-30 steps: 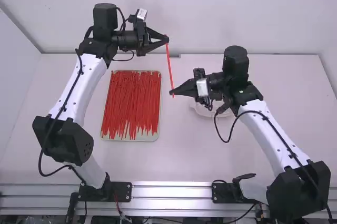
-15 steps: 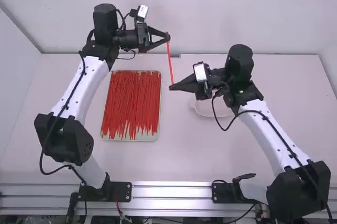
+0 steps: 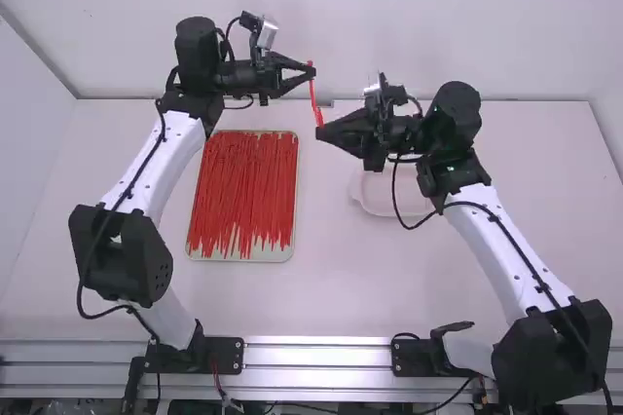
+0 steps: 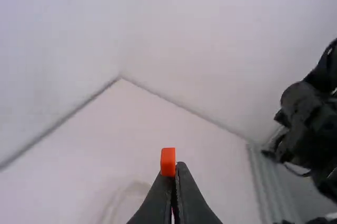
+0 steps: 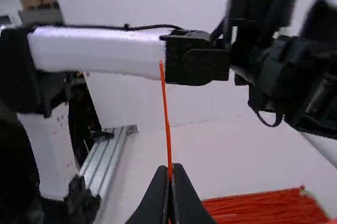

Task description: Fasten the cable tie

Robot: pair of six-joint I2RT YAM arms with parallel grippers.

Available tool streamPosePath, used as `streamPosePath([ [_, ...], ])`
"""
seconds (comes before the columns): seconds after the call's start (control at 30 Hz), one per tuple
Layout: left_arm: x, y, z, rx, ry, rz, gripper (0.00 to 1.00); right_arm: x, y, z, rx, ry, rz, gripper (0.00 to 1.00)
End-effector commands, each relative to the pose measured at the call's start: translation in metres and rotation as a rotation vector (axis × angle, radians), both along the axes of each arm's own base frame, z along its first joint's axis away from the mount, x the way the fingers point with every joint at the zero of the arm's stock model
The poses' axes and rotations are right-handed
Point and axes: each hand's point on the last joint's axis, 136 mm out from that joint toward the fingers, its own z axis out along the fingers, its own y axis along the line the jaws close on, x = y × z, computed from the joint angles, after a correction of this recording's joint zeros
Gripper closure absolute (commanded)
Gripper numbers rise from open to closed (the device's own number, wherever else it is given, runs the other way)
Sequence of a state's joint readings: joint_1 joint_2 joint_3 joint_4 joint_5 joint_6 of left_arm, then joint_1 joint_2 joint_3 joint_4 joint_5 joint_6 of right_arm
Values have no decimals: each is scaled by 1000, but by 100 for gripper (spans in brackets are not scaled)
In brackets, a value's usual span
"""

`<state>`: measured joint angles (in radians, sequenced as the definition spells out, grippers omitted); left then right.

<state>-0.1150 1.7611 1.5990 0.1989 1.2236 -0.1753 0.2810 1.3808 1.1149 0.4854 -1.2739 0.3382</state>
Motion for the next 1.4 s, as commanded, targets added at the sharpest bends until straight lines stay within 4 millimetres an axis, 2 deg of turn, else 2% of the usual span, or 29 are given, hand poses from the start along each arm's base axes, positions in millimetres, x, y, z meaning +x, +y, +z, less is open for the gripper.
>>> streamPosePath([
  [0.0, -2, -2, 1, 18, -137, -27, 98, -2, 6, -1, 0, 148, 8, 100],
  [0.07, -7, -3, 6, 11, -179, -57, 98, -2, 6, -1, 0, 160, 8, 100],
  [0.2, -31, -6, 23, -5, -342, -185, 98, 5, 4, -4, 0, 223, -25, 100],
  [0.33, -37, -5, 30, -7, -408, -206, 98, 16, 3, -11, -5, 328, -89, 100],
  [0.43, -37, -6, 33, -5, -459, -201, 98, 18, 4, -11, -1, 378, -98, 100],
  [0.63, -38, -8, 32, 10, -569, -206, 98, 19, 5, -10, 5, 400, -104, 100],
  [0.77, -51, -14, 28, 11, -663, -277, 98, 23, 4, -10, 17, 486, -127, 100],
  [0.93, -55, -22, 26, 5, -682, -286, 98, 29, -1, -11, 21, 507, -151, 100],
  [1.03, -53, -28, 21, 1, -669, -273, 98, 31, -3, -19, 5, 527, -168, 100],
  [1.17, -53, -28, 14, 9, -729, -273, 98, 31, -2, -27, -18, 549, -172, 100],
  [1.37, -53, -26, 13, 10, -737, -271, 98, 26, 4, -25, -19, 526, -155, 100],
])
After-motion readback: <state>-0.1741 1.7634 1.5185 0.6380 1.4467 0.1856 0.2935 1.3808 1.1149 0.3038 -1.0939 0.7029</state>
